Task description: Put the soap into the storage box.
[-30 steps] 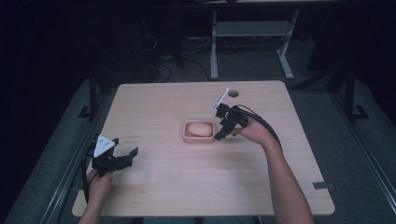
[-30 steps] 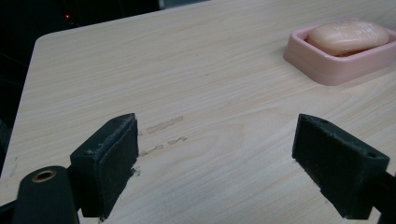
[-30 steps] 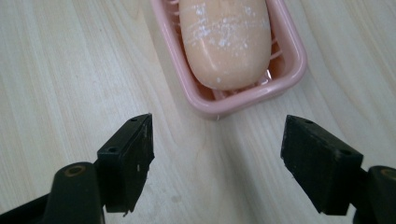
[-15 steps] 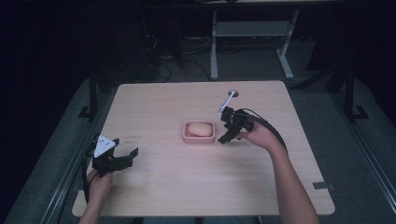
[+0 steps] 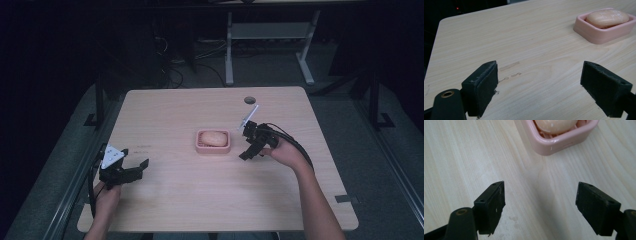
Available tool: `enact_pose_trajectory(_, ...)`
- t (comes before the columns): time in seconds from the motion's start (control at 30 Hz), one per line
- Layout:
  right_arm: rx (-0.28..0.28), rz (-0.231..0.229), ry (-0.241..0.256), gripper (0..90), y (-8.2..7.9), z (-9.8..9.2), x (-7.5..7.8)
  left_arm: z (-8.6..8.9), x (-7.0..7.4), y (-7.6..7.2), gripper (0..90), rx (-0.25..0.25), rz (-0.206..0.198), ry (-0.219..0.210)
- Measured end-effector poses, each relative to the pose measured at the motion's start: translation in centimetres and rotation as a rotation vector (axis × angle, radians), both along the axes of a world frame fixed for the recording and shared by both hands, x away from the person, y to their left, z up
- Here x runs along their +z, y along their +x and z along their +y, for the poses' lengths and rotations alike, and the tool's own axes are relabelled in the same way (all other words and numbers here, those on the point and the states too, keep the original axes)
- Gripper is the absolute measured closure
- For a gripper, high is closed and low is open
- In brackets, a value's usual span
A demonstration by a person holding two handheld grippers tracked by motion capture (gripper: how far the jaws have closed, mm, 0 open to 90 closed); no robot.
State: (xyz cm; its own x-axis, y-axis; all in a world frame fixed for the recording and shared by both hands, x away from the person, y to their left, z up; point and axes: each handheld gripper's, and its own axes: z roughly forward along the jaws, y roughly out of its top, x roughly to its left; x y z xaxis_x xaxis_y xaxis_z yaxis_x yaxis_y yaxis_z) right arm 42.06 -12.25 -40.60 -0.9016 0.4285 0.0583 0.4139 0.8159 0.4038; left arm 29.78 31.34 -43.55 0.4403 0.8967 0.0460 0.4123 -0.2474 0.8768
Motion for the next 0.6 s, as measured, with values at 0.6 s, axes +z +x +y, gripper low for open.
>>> enact_pose_trajectory(0.6,-0.042,0.004,0.029,22.3,-2.5,-2.7,-1.3,-0.1,-0.1,0.0,14.2,-0.006,0.010,-0.003)
